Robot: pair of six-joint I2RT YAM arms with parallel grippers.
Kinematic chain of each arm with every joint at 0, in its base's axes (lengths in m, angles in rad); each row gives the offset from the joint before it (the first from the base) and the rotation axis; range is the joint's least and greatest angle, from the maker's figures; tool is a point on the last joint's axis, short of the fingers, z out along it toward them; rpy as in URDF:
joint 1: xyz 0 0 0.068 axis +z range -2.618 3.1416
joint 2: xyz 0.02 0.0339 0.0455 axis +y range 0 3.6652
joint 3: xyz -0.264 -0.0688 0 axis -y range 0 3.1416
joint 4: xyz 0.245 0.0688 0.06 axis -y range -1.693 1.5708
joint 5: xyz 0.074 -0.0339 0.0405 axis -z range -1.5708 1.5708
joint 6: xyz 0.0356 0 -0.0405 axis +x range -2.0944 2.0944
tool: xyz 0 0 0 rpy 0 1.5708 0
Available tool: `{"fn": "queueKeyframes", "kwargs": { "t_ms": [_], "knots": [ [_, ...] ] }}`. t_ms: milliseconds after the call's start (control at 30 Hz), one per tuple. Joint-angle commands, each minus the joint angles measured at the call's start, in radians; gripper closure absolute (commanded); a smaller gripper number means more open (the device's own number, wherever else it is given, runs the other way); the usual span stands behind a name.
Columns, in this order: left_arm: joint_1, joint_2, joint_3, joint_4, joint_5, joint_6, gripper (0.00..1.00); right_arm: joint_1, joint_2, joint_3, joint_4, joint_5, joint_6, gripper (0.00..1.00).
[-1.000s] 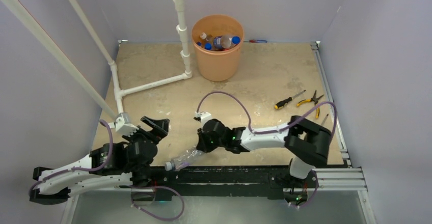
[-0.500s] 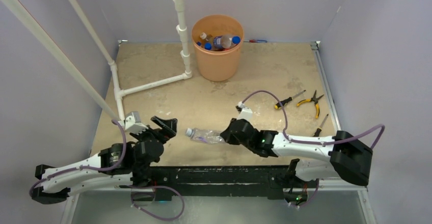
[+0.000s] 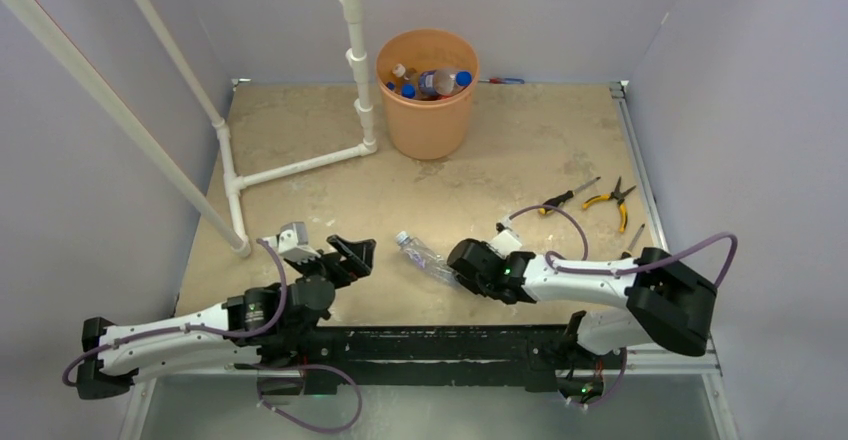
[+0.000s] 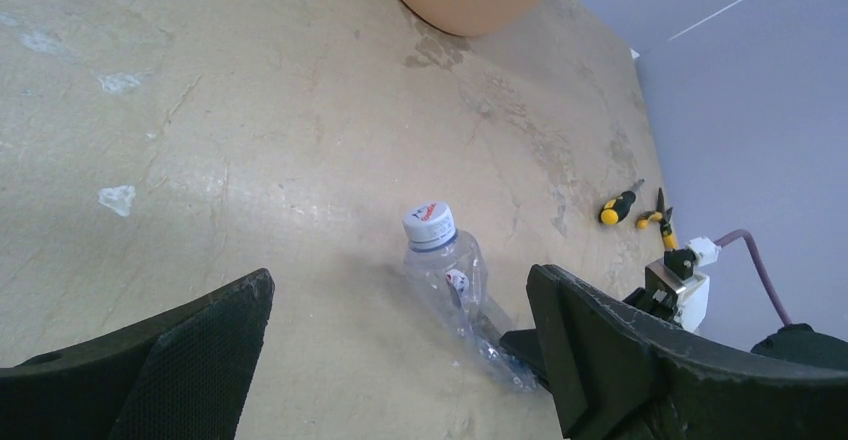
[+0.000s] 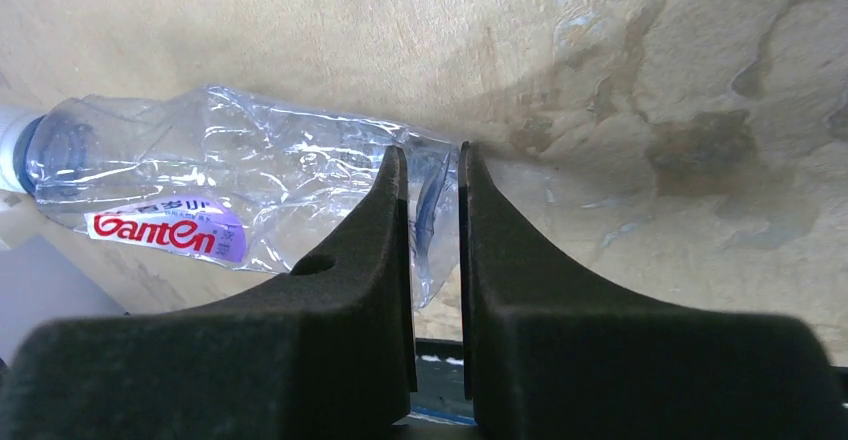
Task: Put the plastic bottles in the bin
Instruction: Move the plastic bottle to the center of the board.
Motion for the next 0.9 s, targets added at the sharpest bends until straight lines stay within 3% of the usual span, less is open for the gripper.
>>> {"fn": "queueKeyframes", "kwargs": {
  "t_ms": [0, 133, 267, 367, 600, 700, 867],
  "knots": [
    [-0.001, 0.058, 0.004, 0.119, 0.020, 0.042, 0.01, 0.002, 0.058, 0.032, -0.084, 0.032, 0.097, 1.00],
    [-0.001, 0.088, -0.001, 0.132, 0.045, 0.028, 0.01, 0.002, 0.064, 0.032, -0.040, 0.026, 0.032, 0.97],
    [-0.001, 0.096, -0.008, 0.134, 0.055, 0.018, 0.01, 0.006, 0.047, 0.050, -0.046, 0.029, -0.012, 0.71],
    [-0.001, 0.098, -0.013, 0.139, 0.055, 0.013, 0.01, 0.006, 0.034, 0.054, -0.045, 0.034, -0.033, 0.57],
    [-0.001, 0.121, -0.001, 0.130, 0.054, 0.019, 0.01, 0.017, -0.029, 0.111, -0.086, 0.068, -0.098, 0.35],
    [-0.001, 0.120, 0.006, 0.114, 0.050, 0.022, 0.01, 0.019, -0.068, 0.158, -0.104, 0.113, -0.198, 0.30],
    [-0.001, 0.112, 0.002, 0.101, 0.049, 0.019, 0.01, 0.019, -0.128, 0.189, 0.000, 0.158, -0.558, 0.25]
  ]
}}
